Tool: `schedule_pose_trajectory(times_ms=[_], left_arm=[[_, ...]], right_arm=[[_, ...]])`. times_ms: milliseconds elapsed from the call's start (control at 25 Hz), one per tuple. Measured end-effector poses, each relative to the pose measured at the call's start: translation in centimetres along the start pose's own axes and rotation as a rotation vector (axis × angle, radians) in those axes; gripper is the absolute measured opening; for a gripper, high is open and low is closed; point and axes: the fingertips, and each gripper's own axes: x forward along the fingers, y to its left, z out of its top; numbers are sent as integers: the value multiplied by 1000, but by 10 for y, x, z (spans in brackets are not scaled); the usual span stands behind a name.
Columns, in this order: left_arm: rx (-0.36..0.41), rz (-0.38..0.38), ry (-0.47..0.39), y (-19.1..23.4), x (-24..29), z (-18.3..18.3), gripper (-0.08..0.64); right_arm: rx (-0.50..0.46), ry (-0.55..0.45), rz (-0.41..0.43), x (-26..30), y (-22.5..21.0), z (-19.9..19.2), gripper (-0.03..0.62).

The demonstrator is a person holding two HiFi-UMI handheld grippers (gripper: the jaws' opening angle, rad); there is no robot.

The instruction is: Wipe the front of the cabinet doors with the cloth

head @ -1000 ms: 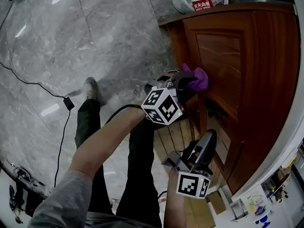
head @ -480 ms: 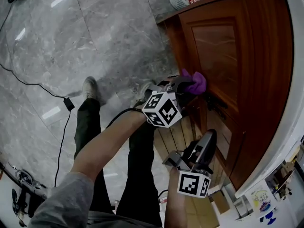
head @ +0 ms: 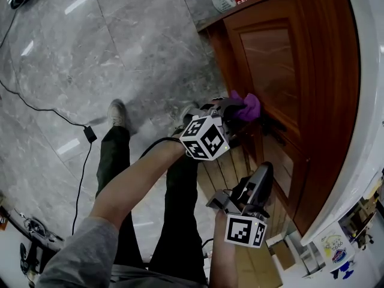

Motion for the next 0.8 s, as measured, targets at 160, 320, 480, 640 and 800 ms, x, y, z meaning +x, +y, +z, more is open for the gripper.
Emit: schedule_pose_trajectory(times_ms=[160, 320, 480, 640, 800], left_arm=[[-26, 29, -7, 9, -20, 11, 97], [-36, 55, -10, 16, -48, 30, 97], [-51, 92, -26, 21, -79, 59, 97], [-52, 124, -51, 22, -105, 91, 97], [-82, 167, -84, 26, -131, 124, 97]], right_arm=[[6, -7, 16, 0, 9, 4, 9], [14, -7, 39, 0, 25, 11, 9], [18, 0, 81, -2, 47, 22, 9], [9, 12, 134, -1, 70, 32, 9], [-3, 2, 169, -3, 90, 47, 9]])
